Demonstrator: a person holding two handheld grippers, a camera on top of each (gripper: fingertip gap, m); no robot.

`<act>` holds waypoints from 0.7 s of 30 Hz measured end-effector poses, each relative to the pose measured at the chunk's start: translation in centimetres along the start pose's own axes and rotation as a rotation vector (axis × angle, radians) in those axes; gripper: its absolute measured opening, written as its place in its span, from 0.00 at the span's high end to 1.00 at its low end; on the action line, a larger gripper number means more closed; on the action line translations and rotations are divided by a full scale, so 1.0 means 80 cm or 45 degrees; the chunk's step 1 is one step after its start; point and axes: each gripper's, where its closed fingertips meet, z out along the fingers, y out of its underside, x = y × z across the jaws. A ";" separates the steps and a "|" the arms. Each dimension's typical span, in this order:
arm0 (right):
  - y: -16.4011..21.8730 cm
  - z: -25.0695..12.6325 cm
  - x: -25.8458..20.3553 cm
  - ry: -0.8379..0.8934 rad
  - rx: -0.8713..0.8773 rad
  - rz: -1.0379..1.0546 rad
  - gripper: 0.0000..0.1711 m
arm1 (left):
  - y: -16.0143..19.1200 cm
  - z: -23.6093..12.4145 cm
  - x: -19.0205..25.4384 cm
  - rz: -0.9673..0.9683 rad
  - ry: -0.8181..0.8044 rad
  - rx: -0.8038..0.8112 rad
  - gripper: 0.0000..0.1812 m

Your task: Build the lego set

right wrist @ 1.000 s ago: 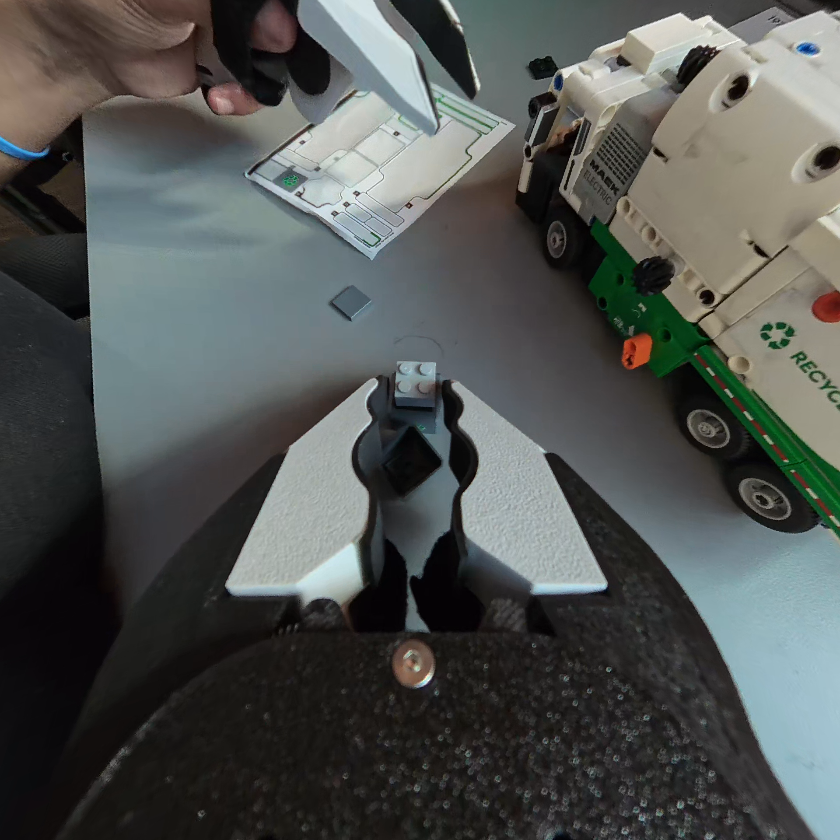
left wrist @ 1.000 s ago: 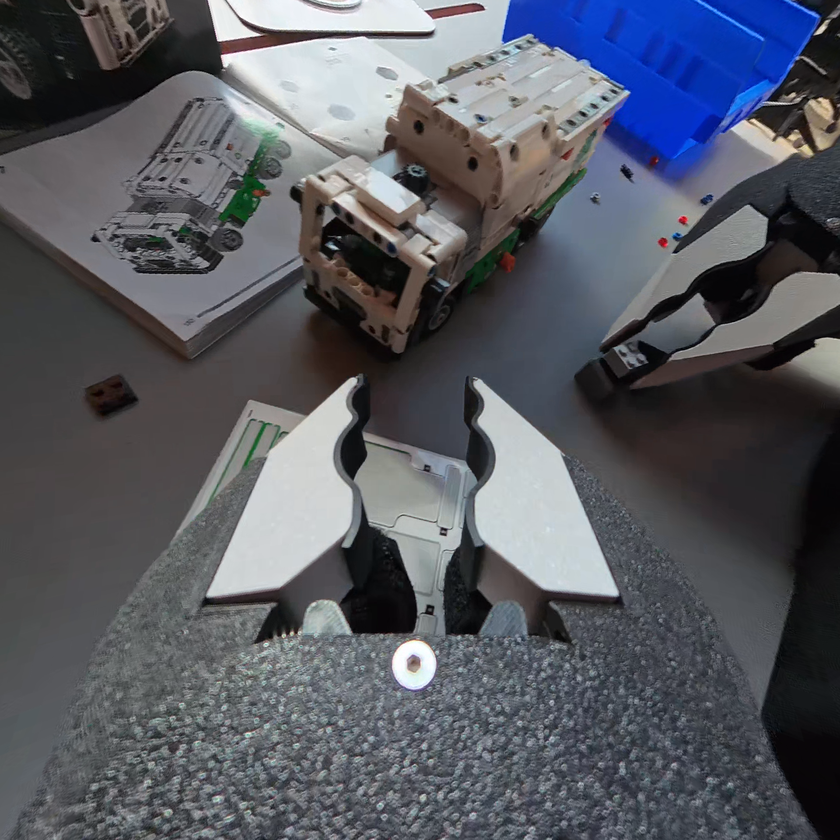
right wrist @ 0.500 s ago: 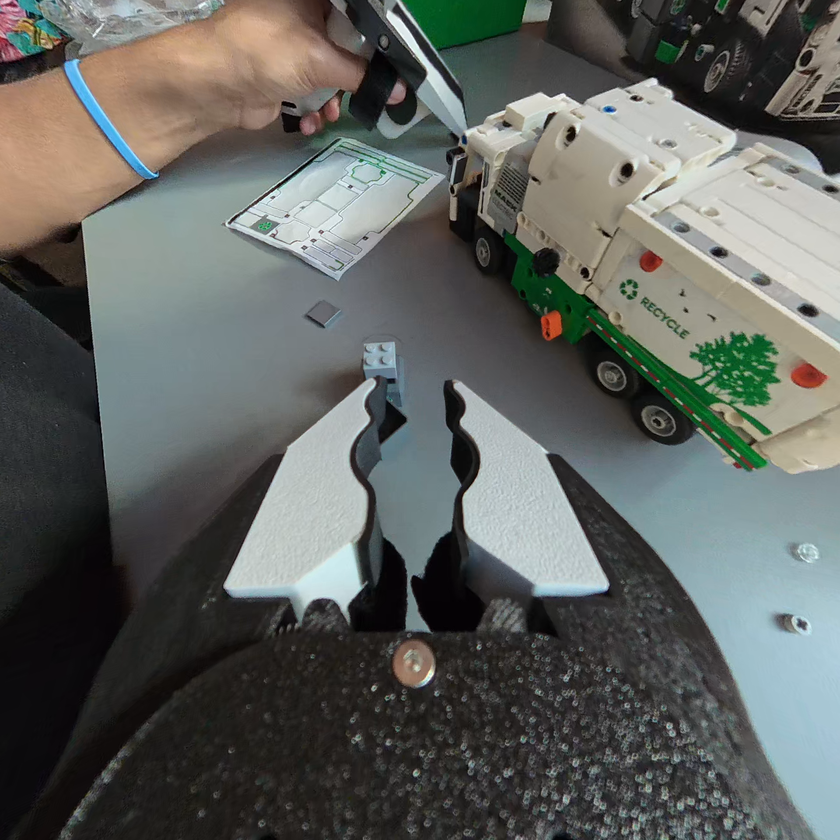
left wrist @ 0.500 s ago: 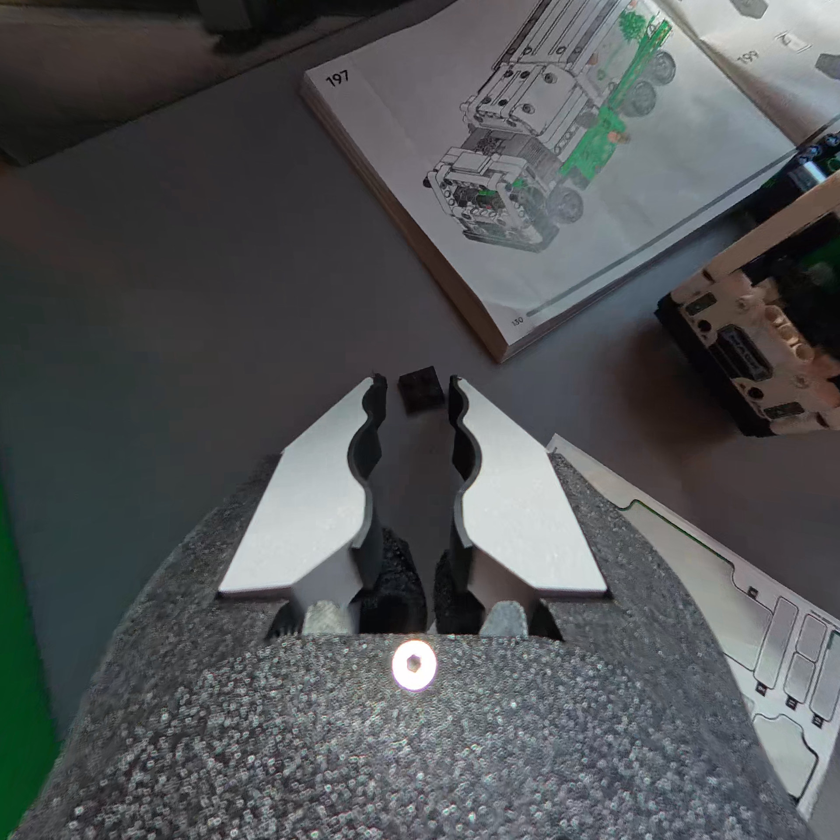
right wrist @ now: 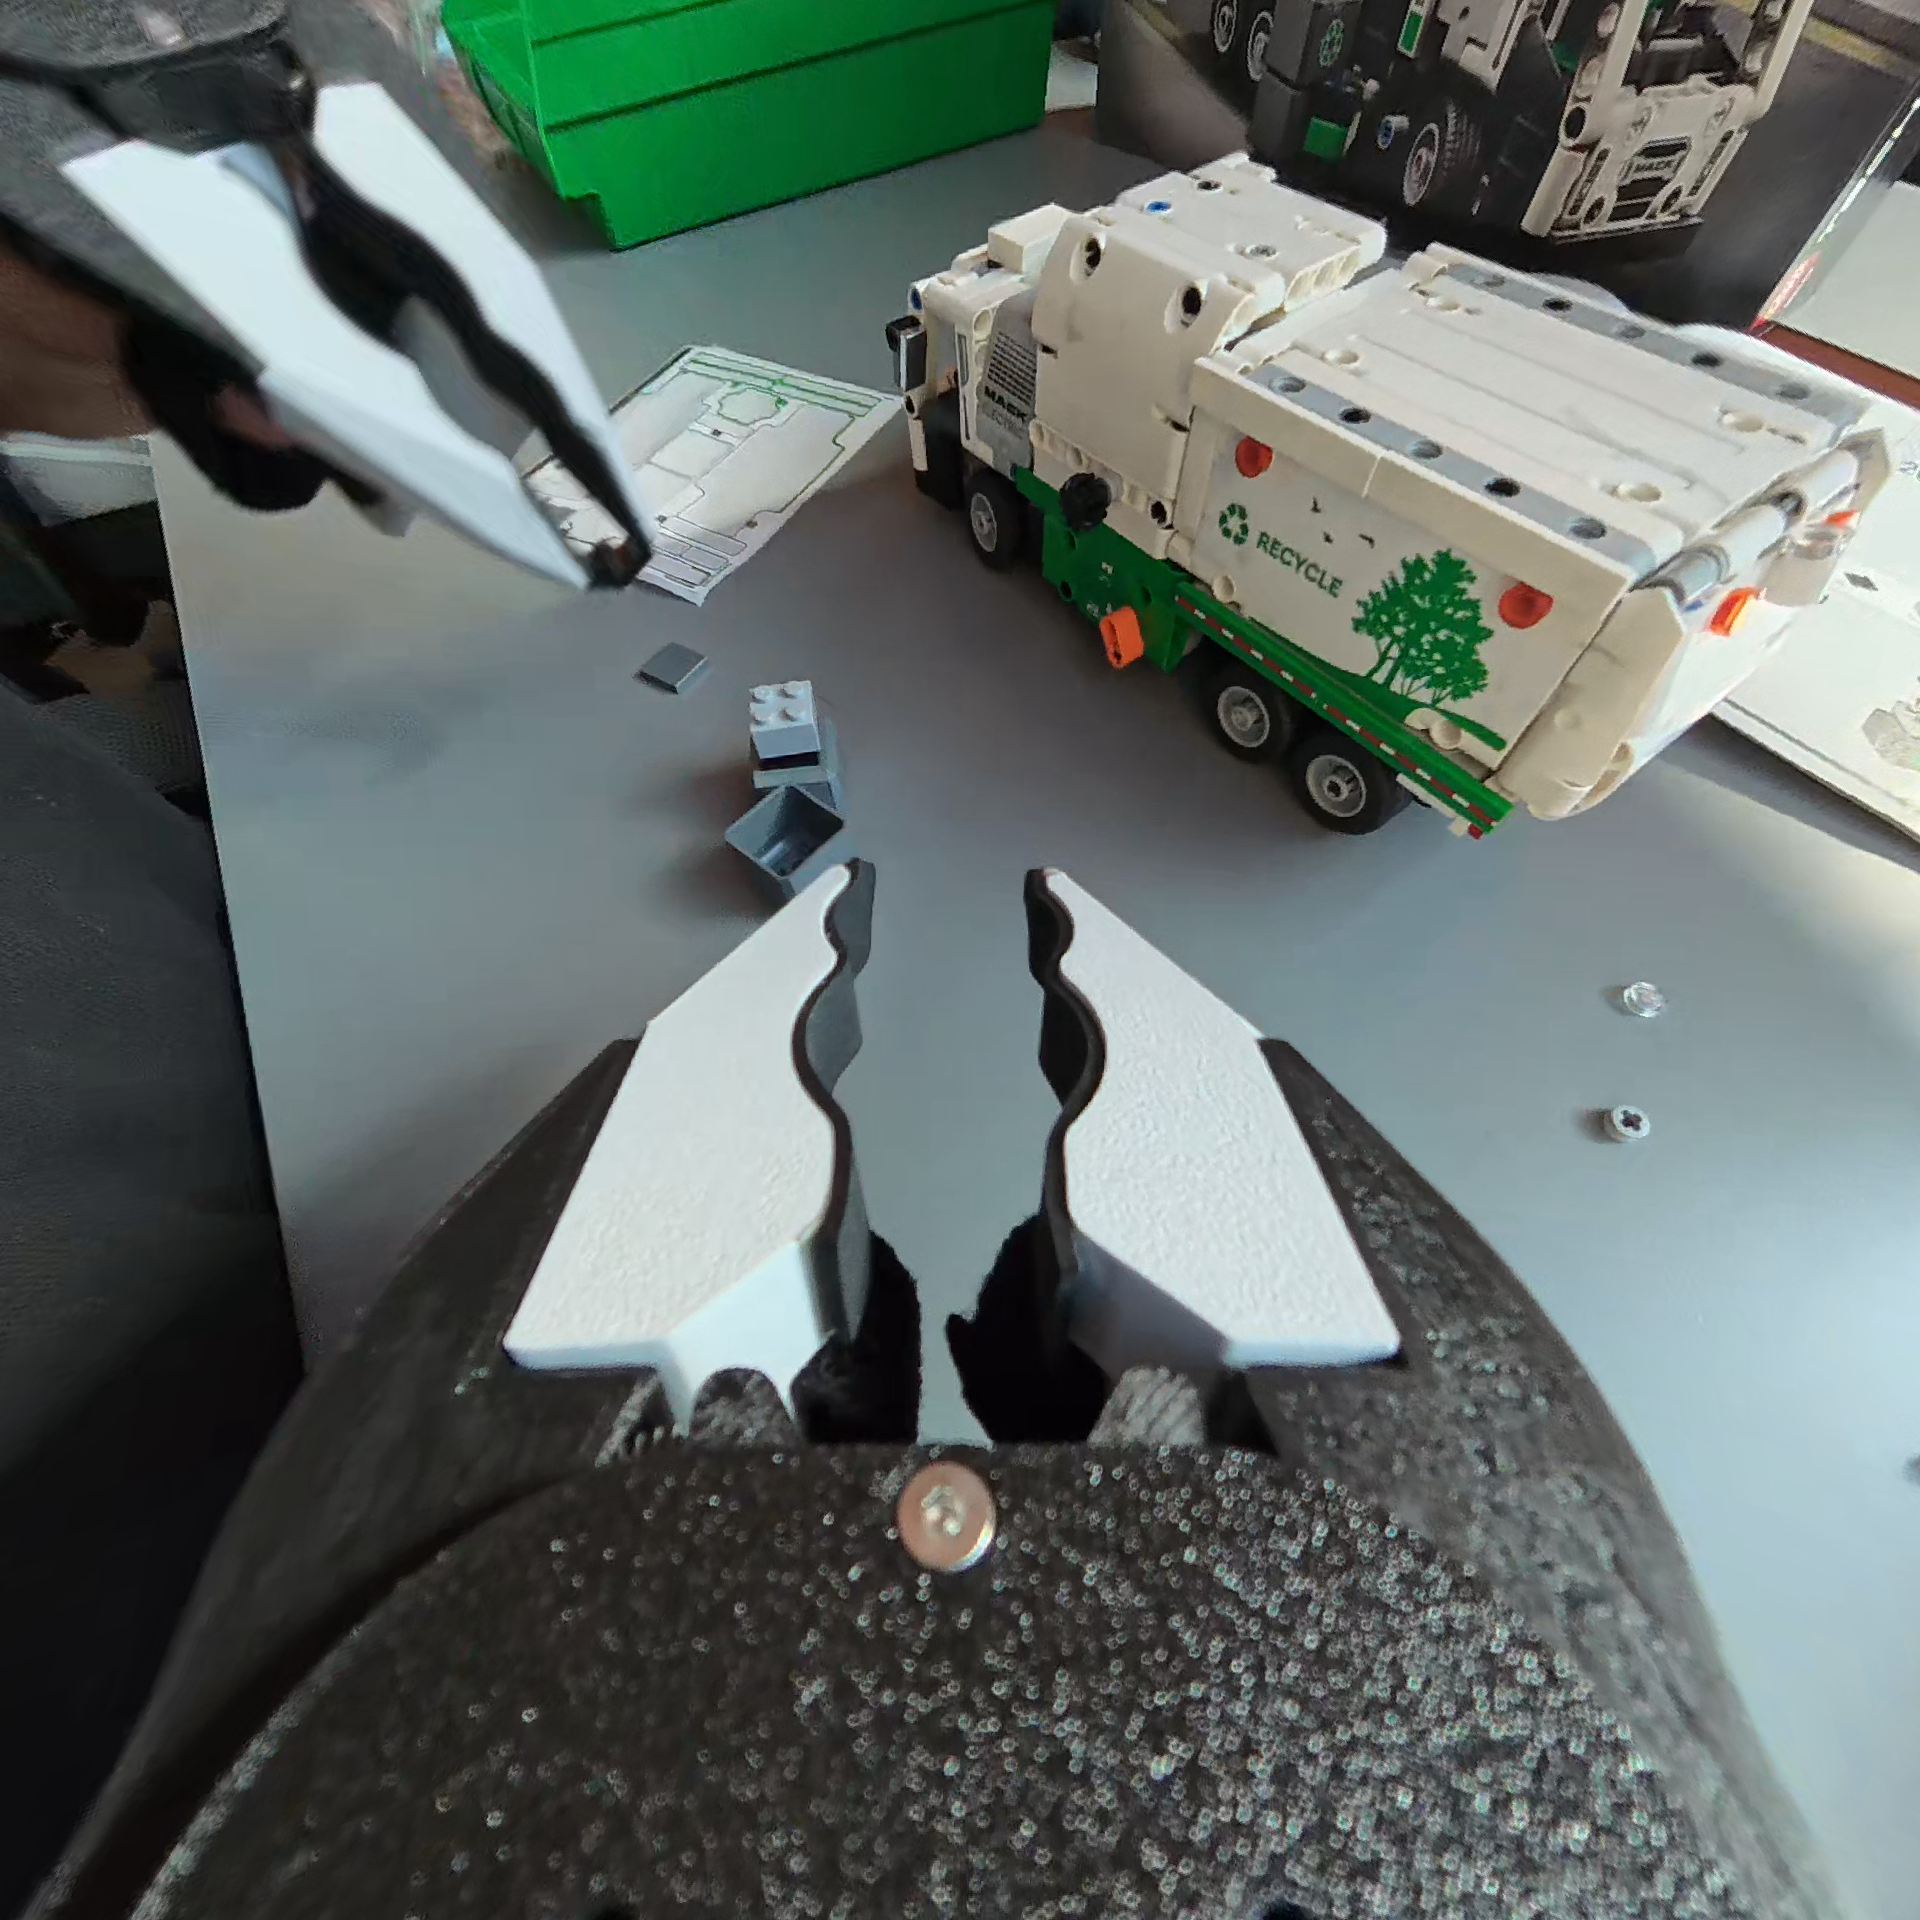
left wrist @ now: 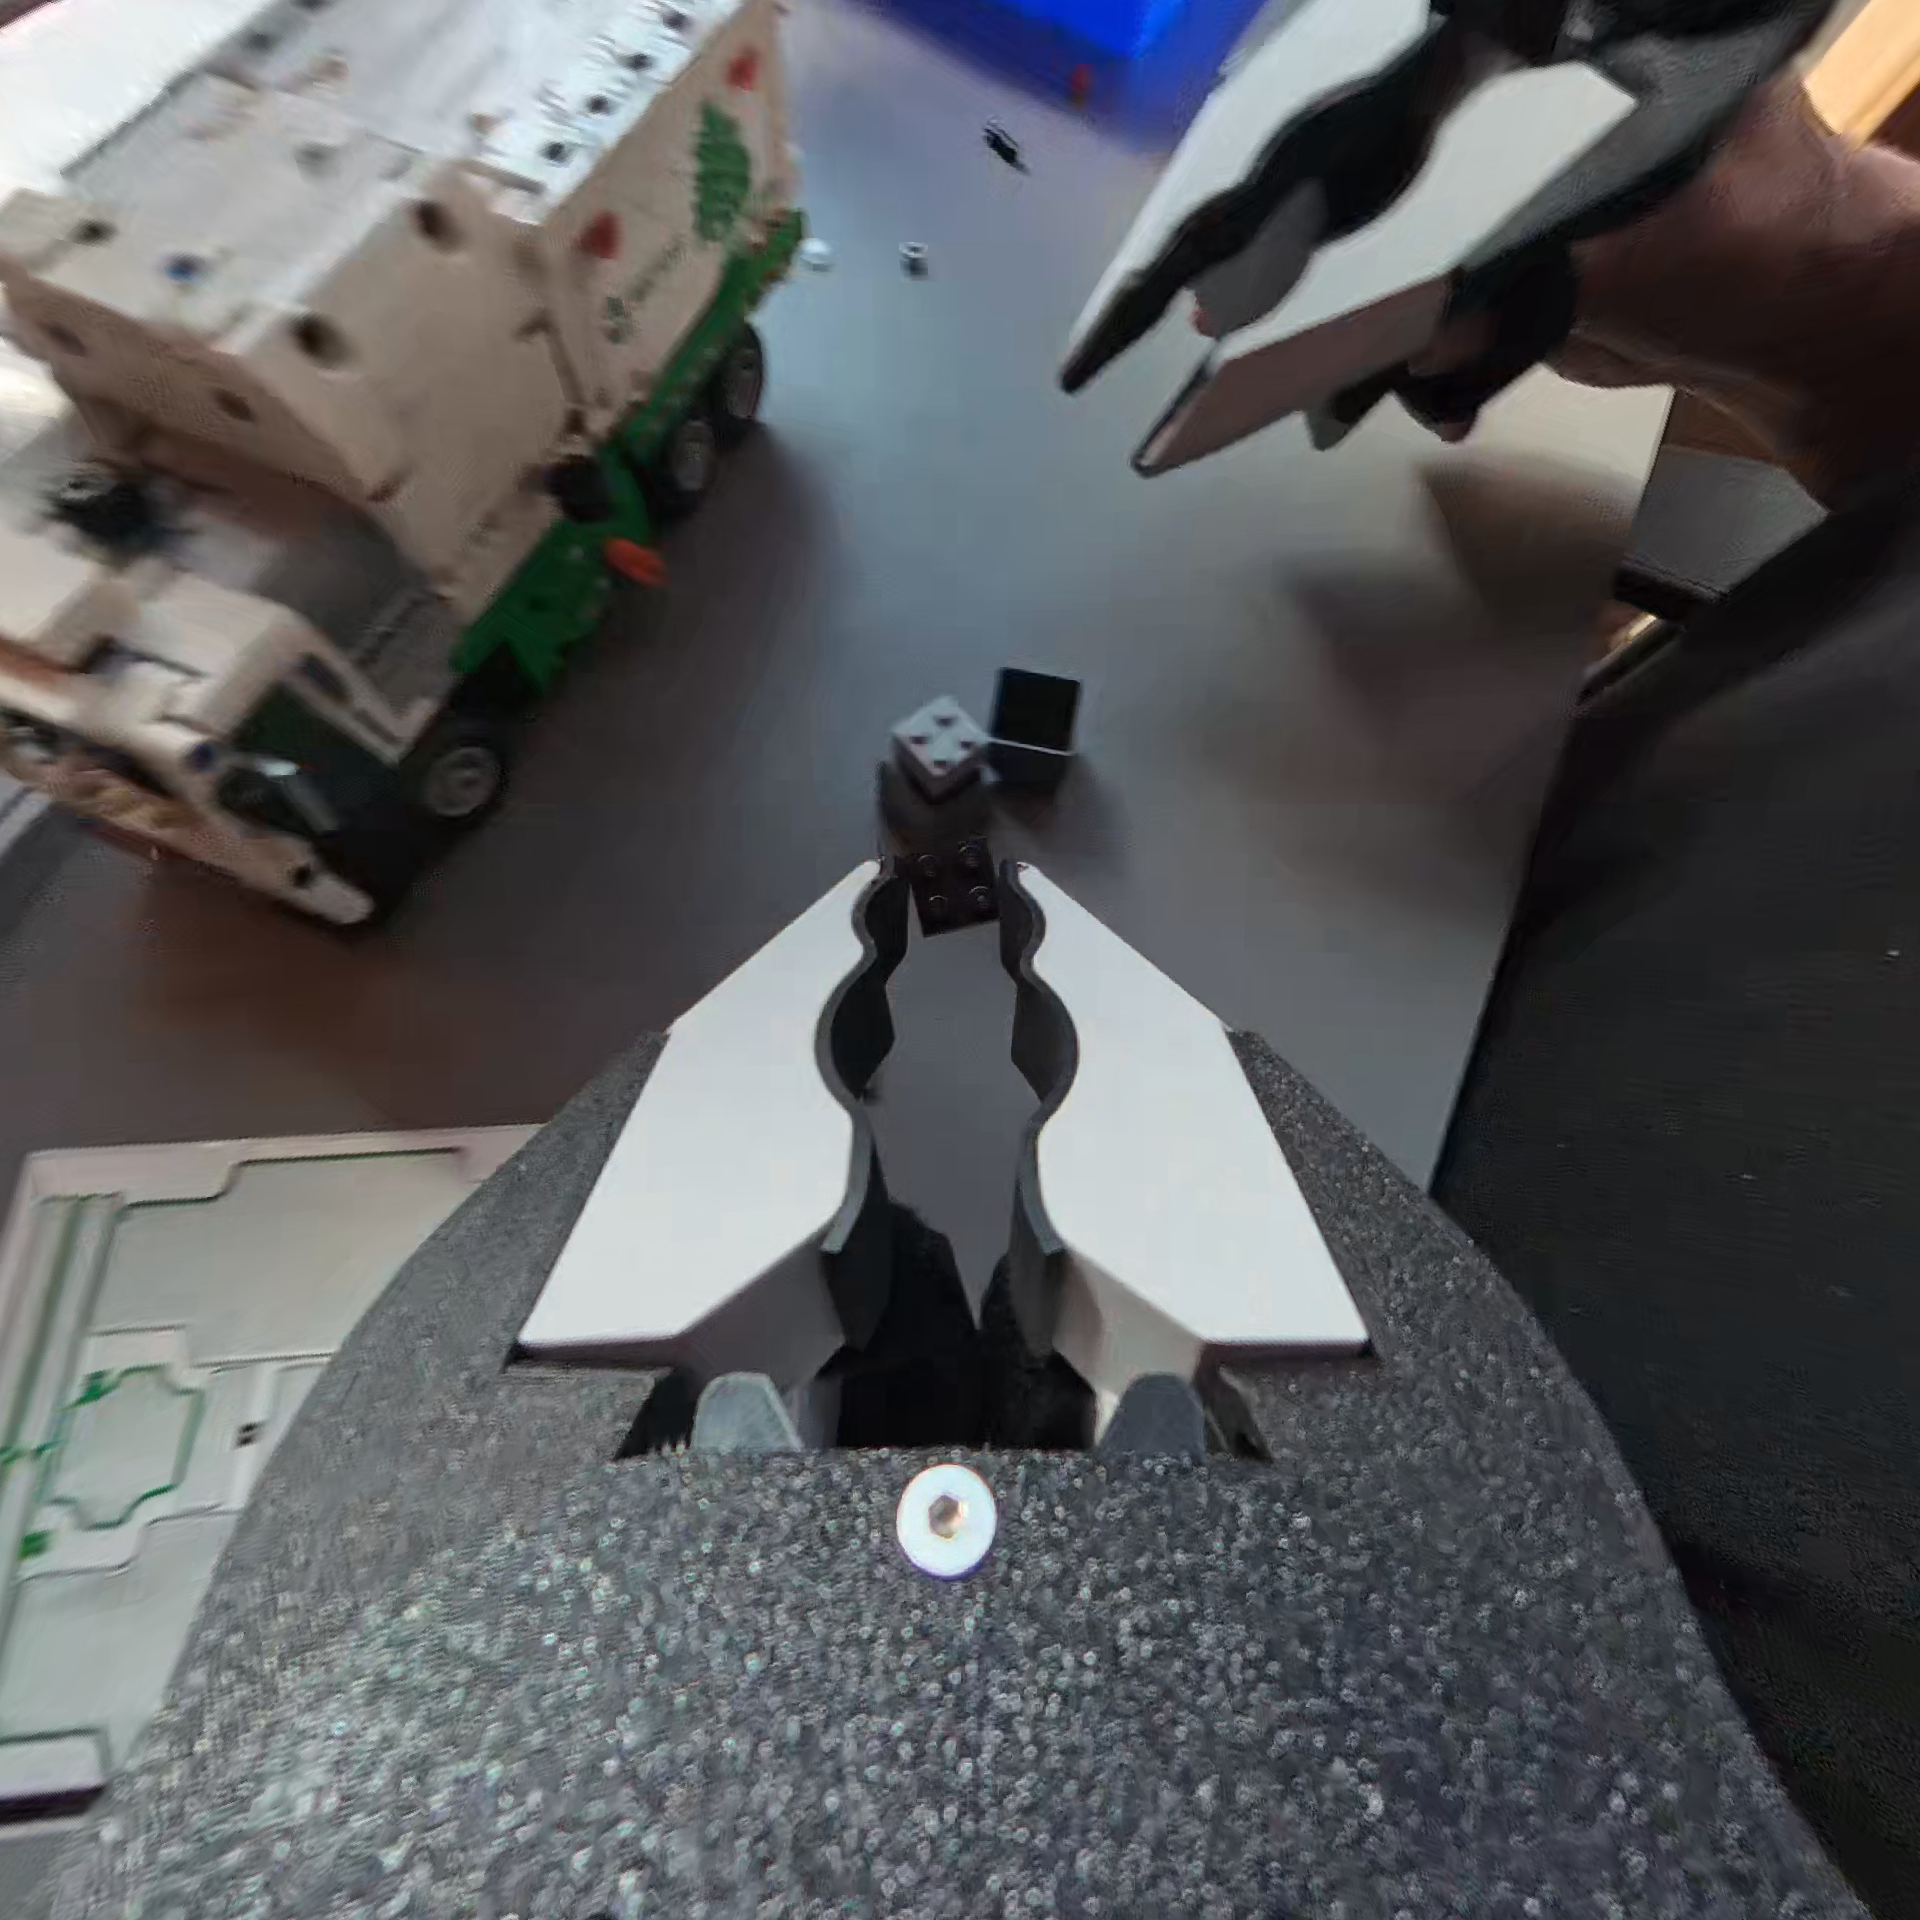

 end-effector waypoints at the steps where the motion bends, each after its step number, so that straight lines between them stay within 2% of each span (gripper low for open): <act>1: 0.003 0.000 0.001 -0.002 -0.003 0.005 0.82 | 0.005 0.009 0.027 0.029 0.032 -0.020 0.91; 6: 0.008 0.019 -0.017 -0.073 -0.047 0.000 0.76 | 0.023 0.041 0.076 0.007 0.016 -0.052 0.91; 14: 0.006 0.062 -0.052 -0.155 -0.098 0.001 0.72 | 0.048 0.060 0.072 0.070 -0.087 -0.126 0.91; 17: 0.007 0.074 -0.054 -0.109 -0.158 -0.029 0.72 | 0.048 0.063 0.076 0.061 -0.080 -0.109 0.91; 21: 0.013 0.089 -0.052 -0.039 -0.270 -0.053 0.73 | 0.044 0.059 0.077 0.035 -0.074 -0.064 0.85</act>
